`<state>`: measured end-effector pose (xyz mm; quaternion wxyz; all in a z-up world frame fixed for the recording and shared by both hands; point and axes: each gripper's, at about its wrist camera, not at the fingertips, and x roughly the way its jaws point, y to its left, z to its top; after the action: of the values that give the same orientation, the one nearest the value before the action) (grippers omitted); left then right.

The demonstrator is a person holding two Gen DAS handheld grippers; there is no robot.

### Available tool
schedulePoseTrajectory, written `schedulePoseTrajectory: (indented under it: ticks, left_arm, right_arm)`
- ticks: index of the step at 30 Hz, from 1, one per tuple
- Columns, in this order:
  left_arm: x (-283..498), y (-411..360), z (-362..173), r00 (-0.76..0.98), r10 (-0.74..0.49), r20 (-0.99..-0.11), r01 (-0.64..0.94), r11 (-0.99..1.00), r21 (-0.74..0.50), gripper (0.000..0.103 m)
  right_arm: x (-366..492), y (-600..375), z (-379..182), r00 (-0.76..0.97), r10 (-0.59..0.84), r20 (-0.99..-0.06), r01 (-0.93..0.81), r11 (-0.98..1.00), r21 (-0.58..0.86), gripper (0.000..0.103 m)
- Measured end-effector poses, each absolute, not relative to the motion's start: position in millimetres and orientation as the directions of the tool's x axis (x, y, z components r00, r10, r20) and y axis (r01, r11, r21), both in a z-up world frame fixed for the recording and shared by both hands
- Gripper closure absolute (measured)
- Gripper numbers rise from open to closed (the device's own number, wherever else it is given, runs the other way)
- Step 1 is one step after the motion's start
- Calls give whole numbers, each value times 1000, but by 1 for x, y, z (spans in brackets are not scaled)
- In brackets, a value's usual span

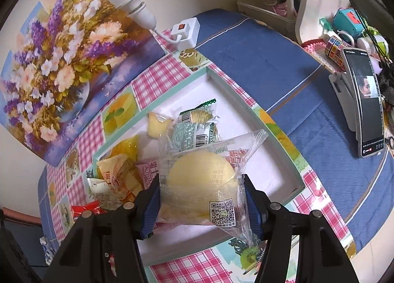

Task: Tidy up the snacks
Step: 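Lower the red bag and bun into the tray and open both tools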

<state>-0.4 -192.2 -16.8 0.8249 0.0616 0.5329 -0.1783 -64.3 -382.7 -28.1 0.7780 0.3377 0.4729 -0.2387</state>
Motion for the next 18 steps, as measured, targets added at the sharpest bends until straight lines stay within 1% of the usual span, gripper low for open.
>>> schedulePoseTrajectory:
  ticks: [18]
  left_arm:
    - [8,-189,-26,341,-225,-912,342,934,-103,45]
  right_arm:
    - [-47,-366,-39,396,-30,-918,652,712,259,39]
